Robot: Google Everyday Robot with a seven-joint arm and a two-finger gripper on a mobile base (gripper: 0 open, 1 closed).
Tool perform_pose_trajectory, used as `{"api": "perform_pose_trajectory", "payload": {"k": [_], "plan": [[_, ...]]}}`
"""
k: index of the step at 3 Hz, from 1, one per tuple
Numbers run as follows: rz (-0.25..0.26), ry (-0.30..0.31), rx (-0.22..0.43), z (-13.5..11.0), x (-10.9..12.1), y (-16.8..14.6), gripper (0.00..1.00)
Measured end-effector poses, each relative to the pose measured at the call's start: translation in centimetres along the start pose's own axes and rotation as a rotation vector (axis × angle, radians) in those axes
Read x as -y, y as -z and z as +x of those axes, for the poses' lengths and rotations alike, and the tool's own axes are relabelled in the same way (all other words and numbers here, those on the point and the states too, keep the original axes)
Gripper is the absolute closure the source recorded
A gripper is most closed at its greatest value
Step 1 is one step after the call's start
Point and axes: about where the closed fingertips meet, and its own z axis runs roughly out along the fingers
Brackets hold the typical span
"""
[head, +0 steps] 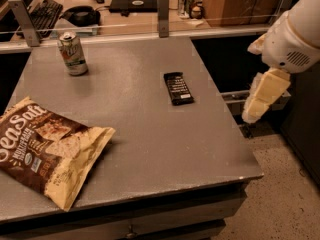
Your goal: Move rxbar chocolate near brown chip bag
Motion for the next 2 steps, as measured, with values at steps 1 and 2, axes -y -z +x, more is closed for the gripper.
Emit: {"api": "perform_pose_trajectory", "payload": {"k": [1, 2], "plan": [[-0.027, -0.010, 0.092, -2.7, 2.3, -4.4, 0.00], [-0.067, -0.027, 0.185, -6.0, 3.2, -8.3, 0.00]]}}
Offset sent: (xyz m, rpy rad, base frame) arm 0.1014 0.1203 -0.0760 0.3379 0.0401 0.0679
